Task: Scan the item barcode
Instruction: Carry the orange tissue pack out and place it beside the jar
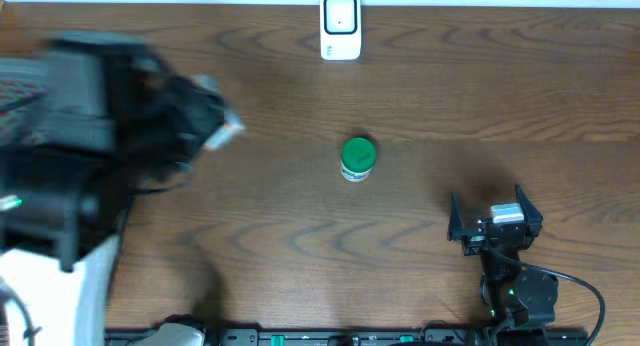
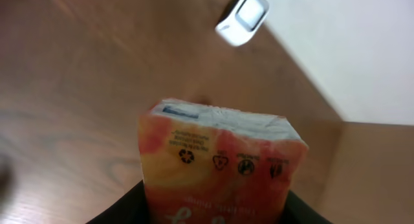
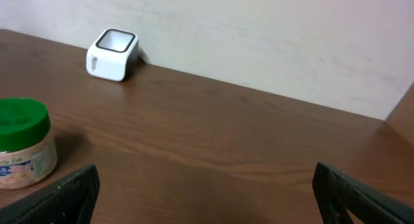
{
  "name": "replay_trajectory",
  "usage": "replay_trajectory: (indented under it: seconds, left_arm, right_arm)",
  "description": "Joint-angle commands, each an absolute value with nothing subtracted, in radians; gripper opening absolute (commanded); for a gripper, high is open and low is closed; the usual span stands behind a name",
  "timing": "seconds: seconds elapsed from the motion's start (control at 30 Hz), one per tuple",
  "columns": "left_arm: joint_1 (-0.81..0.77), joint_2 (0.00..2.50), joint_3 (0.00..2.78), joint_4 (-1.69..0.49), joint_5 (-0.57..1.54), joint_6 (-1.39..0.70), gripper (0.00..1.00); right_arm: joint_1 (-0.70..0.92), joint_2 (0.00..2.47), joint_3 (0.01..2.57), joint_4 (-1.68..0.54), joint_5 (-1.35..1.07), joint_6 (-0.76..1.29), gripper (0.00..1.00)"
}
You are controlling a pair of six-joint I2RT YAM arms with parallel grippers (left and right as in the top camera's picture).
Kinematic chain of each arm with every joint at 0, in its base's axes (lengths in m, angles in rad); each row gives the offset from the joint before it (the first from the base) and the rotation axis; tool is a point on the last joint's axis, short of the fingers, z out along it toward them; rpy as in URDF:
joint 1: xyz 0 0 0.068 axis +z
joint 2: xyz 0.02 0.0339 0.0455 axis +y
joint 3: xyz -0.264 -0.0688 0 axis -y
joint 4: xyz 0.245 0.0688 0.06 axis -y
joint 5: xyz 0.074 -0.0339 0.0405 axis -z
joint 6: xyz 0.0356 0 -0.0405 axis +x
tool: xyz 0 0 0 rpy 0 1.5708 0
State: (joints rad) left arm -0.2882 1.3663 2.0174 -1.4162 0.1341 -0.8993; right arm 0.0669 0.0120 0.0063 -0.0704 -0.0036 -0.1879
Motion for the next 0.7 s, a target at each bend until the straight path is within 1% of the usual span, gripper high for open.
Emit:
replay_trajectory:
  seconds: [0.0,0.07,0.23,0.43,0.47,0.5,0.57,0.67]
  left_arm:
    - [-0.469,1.411,1.955,-1.420,-0.179,-1.148,0.46]
    - [-0.559,1.450,1.903,-1.419,-0.248,-1.273,0.47]
    - [-0.665,1.557,1.768,-1.337,-0.263,-1.518,0.46]
    - [-0.722,1.723,1.603,-1.211,-0.228,-1.907,0.47]
    - [-0.725,1.752,1.586,-1.196,-0.216,-1.962,0.48]
    - [-0.725,1.784,1.570,-1.176,-0.202,-2.012,0.52]
    - [-0.725,1.855,1.554,-1.141,-0.183,-2.085,0.57]
    - [-0.724,1.910,1.554,-1.092,-0.183,-2.088,0.58]
  right_arm:
    - [0.069,0.007,0.006,-0.075,-0.006,-0.173,0.99]
    - [0.069,0.007,0.006,-0.075,-0.006,-0.173,0.99]
    - [0.069,0.007,0.006,-0.075,-0.006,-0.173,0.99]
    - [0.069,0.007,0.006,-0.075,-0.006,-0.173,0.99]
    - [0.069,0.007,0.006,-0.075,-0.006,-0.173,0.99]
    - [0.069,0.007,0.006,-0.075,-0.006,-0.173,0.99]
    - [0.069,0.007,0.006,-0.075,-0.006,-0.173,0.99]
    - [0.069,0.007,0.006,-0.075,-0.006,-0.173,0.99]
